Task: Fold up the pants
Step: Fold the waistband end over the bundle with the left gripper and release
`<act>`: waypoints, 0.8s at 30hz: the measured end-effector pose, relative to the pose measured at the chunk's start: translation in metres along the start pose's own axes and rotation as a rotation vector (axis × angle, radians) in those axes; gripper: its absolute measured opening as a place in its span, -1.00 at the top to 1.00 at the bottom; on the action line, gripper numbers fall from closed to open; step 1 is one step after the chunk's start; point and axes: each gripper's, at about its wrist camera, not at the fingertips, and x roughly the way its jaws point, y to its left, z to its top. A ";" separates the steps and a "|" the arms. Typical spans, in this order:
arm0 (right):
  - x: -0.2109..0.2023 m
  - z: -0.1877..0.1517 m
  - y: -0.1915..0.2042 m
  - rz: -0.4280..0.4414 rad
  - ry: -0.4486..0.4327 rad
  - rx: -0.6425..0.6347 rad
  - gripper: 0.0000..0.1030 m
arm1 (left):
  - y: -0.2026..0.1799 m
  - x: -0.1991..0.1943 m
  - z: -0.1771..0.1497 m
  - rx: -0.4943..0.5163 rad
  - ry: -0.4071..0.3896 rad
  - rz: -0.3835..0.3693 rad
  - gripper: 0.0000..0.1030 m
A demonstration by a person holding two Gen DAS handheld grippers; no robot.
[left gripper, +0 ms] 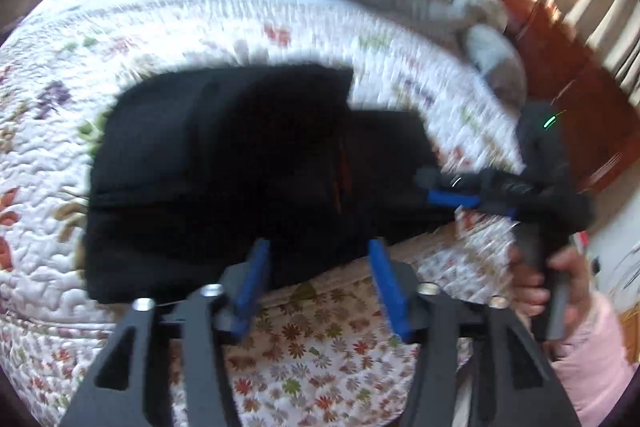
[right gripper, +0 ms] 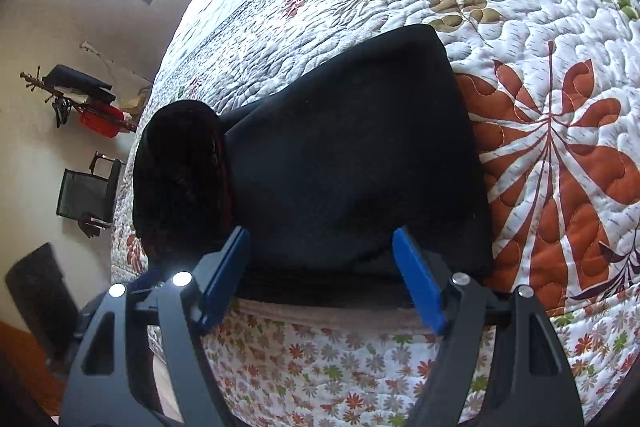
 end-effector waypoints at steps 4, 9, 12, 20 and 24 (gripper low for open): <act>-0.004 0.001 0.015 -0.017 -0.015 -0.028 -0.45 | 0.032 -0.035 0.010 -0.072 -0.102 0.088 -0.25; 0.014 -0.004 0.016 -0.103 0.030 -0.040 -0.45 | 0.082 0.002 0.006 -0.184 0.003 0.198 -0.25; 0.013 -0.003 0.025 -0.132 0.035 -0.050 -0.47 | 0.082 0.023 -0.002 -0.119 0.049 0.251 -0.32; 0.009 -0.013 0.115 -0.002 0.060 -0.202 -0.46 | 0.083 -0.013 0.008 -0.198 -0.017 0.271 -0.42; 0.032 -0.015 0.146 0.010 0.113 -0.271 -0.45 | 0.101 -0.022 0.002 -0.238 -0.006 0.322 -0.42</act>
